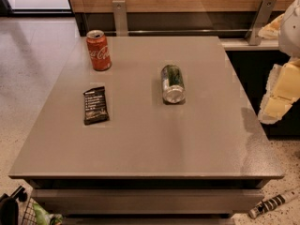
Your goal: Place green can upright
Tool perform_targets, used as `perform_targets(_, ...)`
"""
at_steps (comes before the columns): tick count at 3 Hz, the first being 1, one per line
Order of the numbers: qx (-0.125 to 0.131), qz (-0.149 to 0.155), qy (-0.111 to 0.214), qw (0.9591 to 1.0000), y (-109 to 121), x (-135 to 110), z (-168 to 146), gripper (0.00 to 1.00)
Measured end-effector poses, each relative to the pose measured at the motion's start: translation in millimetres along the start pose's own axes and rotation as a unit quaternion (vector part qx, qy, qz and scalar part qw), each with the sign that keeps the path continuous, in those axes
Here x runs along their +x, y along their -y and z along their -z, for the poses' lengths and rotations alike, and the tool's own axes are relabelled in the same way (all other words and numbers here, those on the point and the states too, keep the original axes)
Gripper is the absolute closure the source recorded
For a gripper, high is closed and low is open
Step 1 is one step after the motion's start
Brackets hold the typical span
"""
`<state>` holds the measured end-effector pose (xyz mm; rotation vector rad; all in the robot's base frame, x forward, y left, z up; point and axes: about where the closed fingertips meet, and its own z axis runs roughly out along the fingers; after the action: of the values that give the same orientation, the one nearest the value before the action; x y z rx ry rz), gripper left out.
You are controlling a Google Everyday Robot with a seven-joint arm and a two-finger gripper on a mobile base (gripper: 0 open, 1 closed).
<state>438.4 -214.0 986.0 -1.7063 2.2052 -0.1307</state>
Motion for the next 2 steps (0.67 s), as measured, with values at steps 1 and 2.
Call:
perform_targets(1,0.0,0.0,0.0,1.0,0.0,0.0,0.1,0.0)
perform_targets(2,-0.008,-0.017,0.018,0.9997,14.0,-3.9,-1.7,0.0)
